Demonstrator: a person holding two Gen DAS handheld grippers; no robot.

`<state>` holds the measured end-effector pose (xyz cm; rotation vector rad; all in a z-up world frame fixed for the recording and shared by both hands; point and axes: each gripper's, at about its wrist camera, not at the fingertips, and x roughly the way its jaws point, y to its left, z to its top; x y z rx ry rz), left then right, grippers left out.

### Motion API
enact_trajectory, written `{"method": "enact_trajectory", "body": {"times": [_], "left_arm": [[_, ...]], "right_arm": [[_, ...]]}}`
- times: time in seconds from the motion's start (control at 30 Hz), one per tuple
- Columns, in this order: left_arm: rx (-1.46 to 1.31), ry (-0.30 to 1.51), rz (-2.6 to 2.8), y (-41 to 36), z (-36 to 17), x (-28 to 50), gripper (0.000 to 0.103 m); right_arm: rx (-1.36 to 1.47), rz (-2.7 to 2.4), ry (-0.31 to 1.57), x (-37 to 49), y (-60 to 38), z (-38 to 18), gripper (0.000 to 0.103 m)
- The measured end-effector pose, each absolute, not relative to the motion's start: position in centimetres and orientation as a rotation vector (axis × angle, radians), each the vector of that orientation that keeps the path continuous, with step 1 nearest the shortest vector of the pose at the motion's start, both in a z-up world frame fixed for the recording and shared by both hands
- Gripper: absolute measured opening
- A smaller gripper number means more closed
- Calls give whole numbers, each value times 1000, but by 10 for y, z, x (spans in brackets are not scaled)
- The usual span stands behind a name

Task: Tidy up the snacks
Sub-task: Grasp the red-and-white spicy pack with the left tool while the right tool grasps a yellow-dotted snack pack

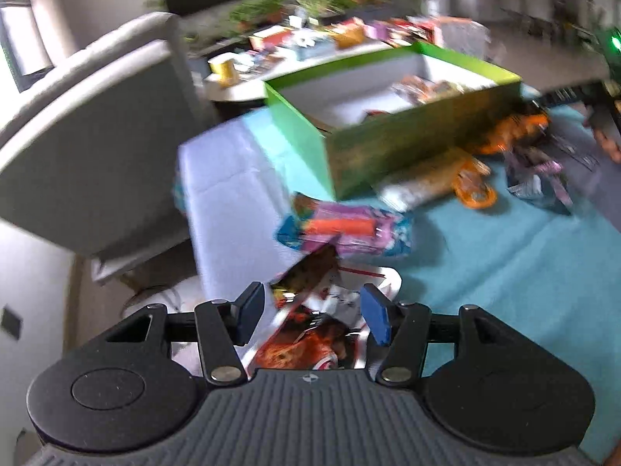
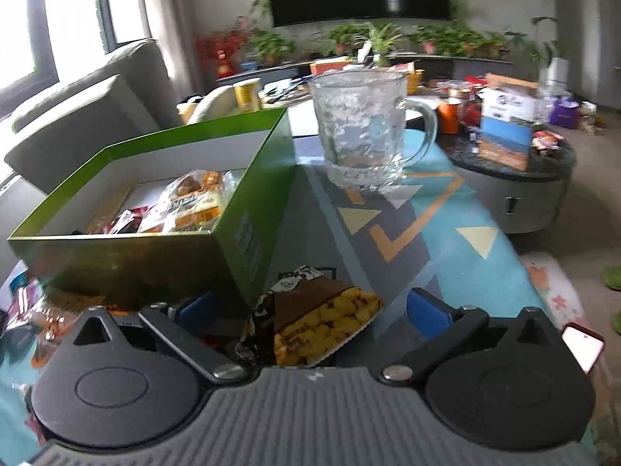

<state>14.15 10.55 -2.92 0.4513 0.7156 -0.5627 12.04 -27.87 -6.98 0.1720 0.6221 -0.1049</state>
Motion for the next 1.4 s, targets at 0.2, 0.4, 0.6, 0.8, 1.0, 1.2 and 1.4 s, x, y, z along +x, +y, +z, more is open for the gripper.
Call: {"method": "enact_trajectory", "body": {"times": [0.2,0.4,0.6,0.8,1.0,1.2,1.4], "left_arm": [[415,752,-655,107,-38,147,53],[333,752,-619,123,-41,141,60],[356,742,-623,131,-40,136,60],[241,772,-612,138,-55,143,67],[61,809,-516,126,-52,118,68],[-23,933,-517,88,-39,82,59],[162,851,-538,68,-22,70,60]], "right_arm": [[213,-138,658,126,-264,-65,61],[162,-152,686,133,-250,-73,61],[170,-157,693,131,-255,-77,61],[154,-157,679,127,-255,-79,61],[151,-151,679,123,-262,-79,61],[125,-204,676,122,-270,-82,61],[115,-194,666,116,-276,-84,61]]}}
